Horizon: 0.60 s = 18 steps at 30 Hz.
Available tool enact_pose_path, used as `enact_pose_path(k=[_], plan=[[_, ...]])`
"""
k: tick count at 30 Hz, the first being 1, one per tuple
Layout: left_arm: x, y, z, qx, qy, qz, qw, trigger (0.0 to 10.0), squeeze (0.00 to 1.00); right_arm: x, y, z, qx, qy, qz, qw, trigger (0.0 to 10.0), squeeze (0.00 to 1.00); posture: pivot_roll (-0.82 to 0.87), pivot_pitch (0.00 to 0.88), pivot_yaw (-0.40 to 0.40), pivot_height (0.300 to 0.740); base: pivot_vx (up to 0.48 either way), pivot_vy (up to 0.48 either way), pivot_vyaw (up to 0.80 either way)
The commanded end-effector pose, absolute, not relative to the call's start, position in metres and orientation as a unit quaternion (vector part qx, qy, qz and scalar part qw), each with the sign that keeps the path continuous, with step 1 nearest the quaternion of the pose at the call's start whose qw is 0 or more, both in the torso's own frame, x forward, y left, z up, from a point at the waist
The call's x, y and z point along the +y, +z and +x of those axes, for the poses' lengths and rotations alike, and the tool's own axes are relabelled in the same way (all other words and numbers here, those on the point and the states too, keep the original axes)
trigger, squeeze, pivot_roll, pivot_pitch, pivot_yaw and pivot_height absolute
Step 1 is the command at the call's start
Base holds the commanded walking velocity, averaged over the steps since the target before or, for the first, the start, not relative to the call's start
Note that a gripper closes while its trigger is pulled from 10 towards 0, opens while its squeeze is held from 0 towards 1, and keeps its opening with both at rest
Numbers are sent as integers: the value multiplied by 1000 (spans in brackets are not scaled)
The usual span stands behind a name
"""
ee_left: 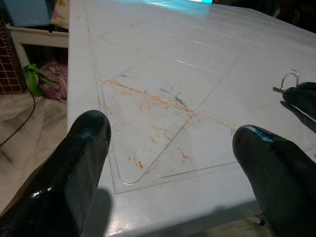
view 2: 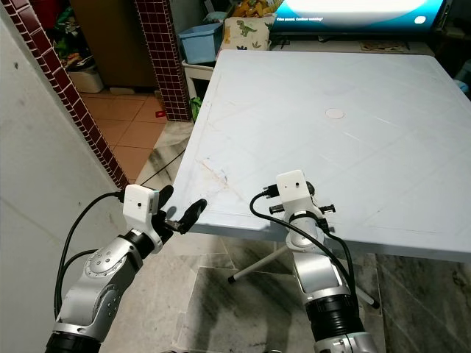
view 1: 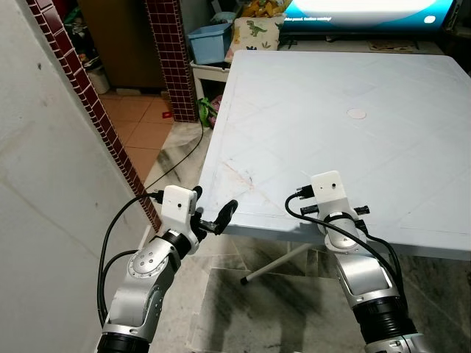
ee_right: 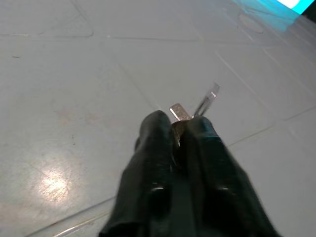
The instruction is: Hang keys on a hook
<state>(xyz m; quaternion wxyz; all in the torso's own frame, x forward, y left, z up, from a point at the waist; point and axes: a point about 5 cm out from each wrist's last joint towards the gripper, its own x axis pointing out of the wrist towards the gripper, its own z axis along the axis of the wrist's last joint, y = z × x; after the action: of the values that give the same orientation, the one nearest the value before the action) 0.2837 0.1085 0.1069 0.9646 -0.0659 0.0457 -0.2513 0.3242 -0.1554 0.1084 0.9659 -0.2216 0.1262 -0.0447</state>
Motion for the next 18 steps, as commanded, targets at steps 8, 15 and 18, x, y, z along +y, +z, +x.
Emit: enact_pose_path(k=[8, 15, 18], plan=[[109, 111, 286, 36, -251, -59, 966, 10000, 0, -154, 119, 327, 93, -56, -234, 966, 10000, 141, -52, 77, 55, 740, 0, 0, 0], [109, 110, 285, 36, -252, -60, 965, 10000, 0, -159, 122, 330, 88, -77, -217, 969, 10000, 0, -50, 76, 52, 740, 0, 0, 0], [109, 111, 285, 36, -254, -60, 965, 10000, 0, -161, 123, 333, 85, -84, -207, 971, 10000, 0, -46, 82, 60, 740, 0, 0, 0]])
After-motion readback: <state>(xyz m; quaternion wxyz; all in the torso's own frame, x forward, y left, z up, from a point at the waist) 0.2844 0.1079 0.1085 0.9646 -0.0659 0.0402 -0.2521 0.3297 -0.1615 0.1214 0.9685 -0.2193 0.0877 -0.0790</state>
